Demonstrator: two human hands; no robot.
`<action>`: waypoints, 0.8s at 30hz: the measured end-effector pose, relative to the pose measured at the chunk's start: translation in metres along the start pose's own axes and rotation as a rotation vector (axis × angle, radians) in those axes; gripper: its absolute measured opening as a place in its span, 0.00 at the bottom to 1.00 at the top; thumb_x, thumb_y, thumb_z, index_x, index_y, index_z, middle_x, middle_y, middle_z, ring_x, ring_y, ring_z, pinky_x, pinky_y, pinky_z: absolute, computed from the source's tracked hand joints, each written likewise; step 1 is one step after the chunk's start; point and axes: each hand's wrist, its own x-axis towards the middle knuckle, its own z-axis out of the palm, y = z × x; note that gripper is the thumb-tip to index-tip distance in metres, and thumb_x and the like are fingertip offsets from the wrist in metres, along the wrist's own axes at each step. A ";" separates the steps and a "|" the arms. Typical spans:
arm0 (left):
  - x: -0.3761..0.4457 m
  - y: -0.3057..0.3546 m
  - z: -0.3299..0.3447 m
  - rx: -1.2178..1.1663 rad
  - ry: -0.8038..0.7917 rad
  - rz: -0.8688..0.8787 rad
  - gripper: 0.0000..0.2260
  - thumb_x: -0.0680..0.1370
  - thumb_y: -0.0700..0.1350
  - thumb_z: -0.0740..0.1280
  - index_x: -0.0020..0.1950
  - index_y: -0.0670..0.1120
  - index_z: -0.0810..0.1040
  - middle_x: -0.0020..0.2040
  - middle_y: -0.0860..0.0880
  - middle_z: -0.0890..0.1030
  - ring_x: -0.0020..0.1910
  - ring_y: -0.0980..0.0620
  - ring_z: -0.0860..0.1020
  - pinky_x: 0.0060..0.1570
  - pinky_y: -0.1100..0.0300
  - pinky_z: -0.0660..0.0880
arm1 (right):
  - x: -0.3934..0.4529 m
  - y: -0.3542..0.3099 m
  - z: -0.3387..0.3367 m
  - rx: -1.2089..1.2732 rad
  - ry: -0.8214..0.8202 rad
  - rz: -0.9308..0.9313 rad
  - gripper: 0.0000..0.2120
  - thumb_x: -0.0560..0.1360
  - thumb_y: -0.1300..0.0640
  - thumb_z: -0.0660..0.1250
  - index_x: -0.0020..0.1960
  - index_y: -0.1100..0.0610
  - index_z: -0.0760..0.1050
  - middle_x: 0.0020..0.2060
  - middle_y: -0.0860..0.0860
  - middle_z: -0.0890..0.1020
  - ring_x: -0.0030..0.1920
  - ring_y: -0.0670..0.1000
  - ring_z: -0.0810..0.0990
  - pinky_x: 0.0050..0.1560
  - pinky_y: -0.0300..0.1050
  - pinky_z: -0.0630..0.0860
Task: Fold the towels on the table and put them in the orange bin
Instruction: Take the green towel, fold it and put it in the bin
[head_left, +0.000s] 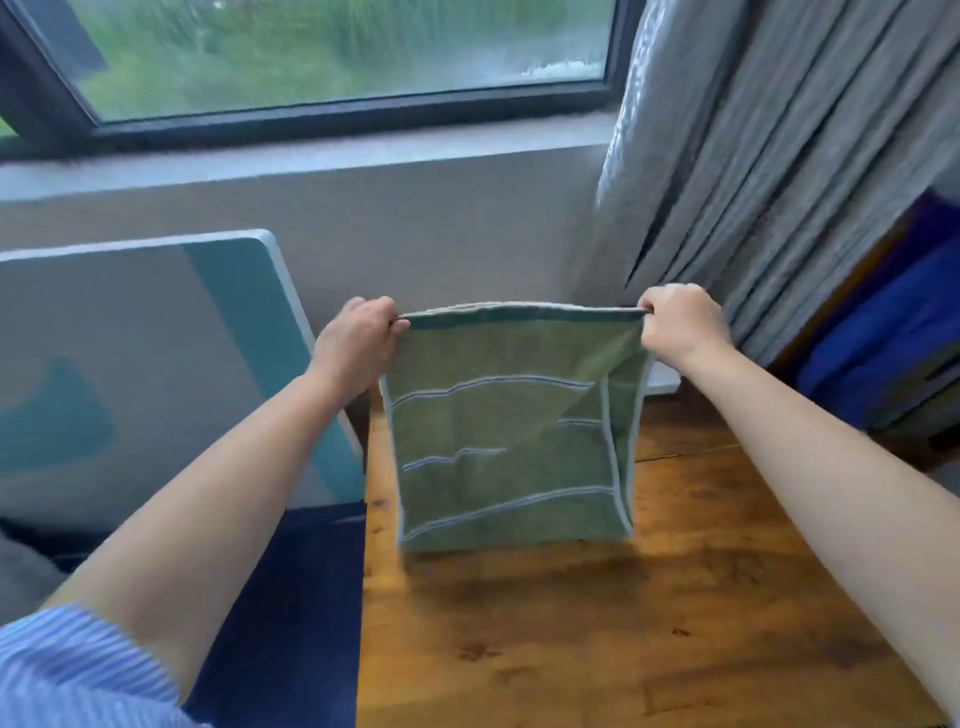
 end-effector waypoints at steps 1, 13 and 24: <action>0.001 0.004 -0.013 -0.048 0.140 -0.015 0.12 0.79 0.41 0.59 0.49 0.32 0.74 0.47 0.34 0.77 0.52 0.38 0.72 0.50 0.49 0.65 | 0.000 -0.005 -0.012 0.068 0.131 0.019 0.13 0.72 0.67 0.59 0.54 0.63 0.77 0.53 0.63 0.79 0.57 0.63 0.72 0.54 0.52 0.71; 0.001 0.048 -0.104 -0.085 0.520 -0.036 0.12 0.80 0.42 0.57 0.49 0.33 0.72 0.48 0.32 0.76 0.51 0.36 0.73 0.45 0.47 0.68 | -0.022 -0.017 -0.085 0.238 0.607 0.127 0.15 0.71 0.66 0.56 0.53 0.65 0.76 0.53 0.64 0.78 0.56 0.63 0.72 0.52 0.52 0.66; -0.010 0.017 -0.082 0.229 0.174 -0.165 0.14 0.81 0.45 0.52 0.54 0.36 0.71 0.55 0.37 0.76 0.58 0.40 0.71 0.48 0.46 0.70 | -0.023 -0.003 -0.082 0.078 -0.010 -0.177 0.12 0.73 0.67 0.59 0.53 0.62 0.77 0.53 0.61 0.80 0.56 0.60 0.75 0.55 0.51 0.72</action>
